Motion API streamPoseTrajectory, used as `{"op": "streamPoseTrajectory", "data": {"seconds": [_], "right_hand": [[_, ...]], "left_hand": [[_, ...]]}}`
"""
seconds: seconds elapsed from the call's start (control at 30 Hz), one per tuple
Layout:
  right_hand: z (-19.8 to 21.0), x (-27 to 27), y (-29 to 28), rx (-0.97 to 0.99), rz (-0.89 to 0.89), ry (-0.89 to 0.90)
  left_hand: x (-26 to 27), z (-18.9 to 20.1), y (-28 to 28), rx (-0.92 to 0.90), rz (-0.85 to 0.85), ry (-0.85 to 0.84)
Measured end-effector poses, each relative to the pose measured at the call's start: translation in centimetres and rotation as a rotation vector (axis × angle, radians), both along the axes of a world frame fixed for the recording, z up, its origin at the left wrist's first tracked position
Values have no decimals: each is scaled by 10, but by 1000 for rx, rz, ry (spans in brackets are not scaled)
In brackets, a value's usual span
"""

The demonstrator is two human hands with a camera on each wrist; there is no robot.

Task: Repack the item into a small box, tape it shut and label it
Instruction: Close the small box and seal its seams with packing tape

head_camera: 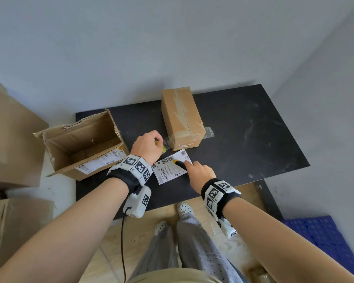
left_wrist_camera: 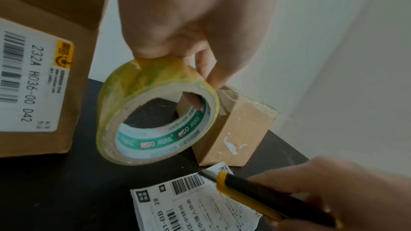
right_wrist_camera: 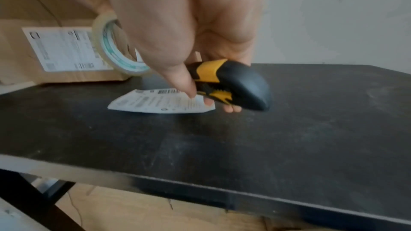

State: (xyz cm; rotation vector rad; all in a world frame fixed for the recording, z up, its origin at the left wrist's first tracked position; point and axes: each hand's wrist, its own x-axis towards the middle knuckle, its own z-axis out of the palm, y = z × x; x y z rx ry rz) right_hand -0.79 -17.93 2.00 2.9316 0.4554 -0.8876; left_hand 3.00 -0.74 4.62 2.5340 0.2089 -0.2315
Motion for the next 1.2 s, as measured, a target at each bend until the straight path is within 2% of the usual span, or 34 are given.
{"op": "streamPoseTrajectory", "data": {"seconds": [0.23,0.4,0.63,0.7,0.77,0.83,0.9,0.97,1.1,1.2], "right_hand": [[-32,2,-2,79,32,-96],[-48,-2,-5,132,127,-122],[-44,-3,-10,180,156,-105],[-37,-2,-8,335,182,-220],[-34,0,-7,514,239,-487],[-21,7,-6,578,258,-693],[-2,20,-2,562,222,-756],[5,33,-2,512,206,-703],[8,43,-5,438,259,-458],[9,46,-8,451,240,-417]], "left_hand": [[-3,-1,3,-51,-6,-4],[-4,-3,-1,-69,-3,-12],[-1,-3,-1,-50,-23,7],[-1,-3,0,-39,-34,15],[-1,-2,2,-30,-45,16],[-1,-2,3,-23,-54,12],[0,-2,4,-18,-53,11],[1,-2,4,-18,-49,11],[0,-4,6,-34,-62,18],[-4,-7,11,-33,-83,36]]}}
